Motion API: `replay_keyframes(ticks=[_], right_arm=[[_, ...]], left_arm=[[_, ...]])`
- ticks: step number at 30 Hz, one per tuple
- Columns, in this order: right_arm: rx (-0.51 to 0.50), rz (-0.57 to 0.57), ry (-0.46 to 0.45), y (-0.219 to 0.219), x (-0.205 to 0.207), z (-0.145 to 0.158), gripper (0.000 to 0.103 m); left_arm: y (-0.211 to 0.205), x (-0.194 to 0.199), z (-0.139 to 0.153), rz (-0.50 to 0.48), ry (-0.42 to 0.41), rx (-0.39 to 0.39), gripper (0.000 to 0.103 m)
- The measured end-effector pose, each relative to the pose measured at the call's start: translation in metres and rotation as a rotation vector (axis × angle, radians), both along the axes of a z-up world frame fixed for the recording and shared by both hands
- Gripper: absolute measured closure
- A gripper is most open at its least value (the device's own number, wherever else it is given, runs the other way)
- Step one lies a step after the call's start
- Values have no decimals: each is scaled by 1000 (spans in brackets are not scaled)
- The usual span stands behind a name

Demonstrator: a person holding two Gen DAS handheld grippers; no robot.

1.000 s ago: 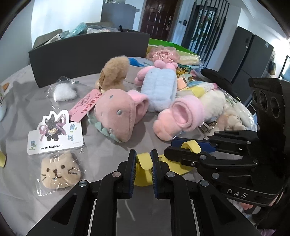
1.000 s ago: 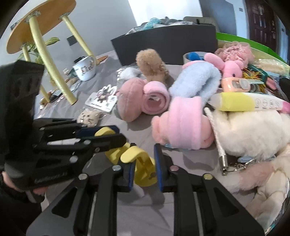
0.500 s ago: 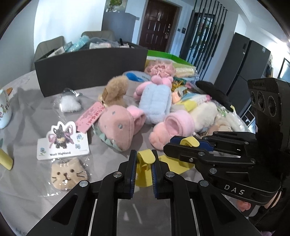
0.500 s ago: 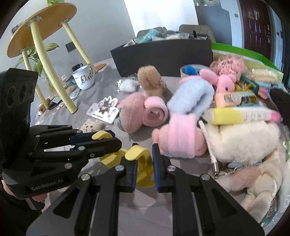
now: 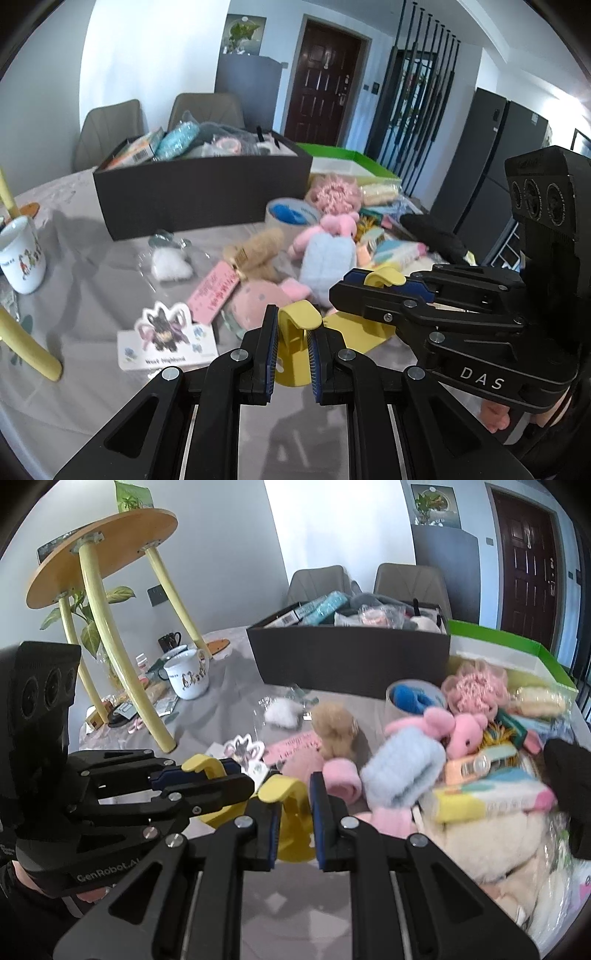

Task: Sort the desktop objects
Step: 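Lift the yellow hook holder and carry it with both grippers to the dark box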

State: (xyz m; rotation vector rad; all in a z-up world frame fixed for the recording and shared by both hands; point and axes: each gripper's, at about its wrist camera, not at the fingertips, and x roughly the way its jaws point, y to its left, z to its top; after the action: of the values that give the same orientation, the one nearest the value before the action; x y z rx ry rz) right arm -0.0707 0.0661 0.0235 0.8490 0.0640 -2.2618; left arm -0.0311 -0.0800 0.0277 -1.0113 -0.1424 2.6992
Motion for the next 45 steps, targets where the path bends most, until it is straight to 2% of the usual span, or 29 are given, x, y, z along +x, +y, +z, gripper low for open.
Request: replay_keyframes(ticks=[24,45], right_arm=[[-59,31,98,-46,-39,75,88],[-151,-1,187,-68,-76,125,88]], left_arm=[[-46,-37,68,50,125,-10,89],[-73,-80,116,78,248,-22,89]])
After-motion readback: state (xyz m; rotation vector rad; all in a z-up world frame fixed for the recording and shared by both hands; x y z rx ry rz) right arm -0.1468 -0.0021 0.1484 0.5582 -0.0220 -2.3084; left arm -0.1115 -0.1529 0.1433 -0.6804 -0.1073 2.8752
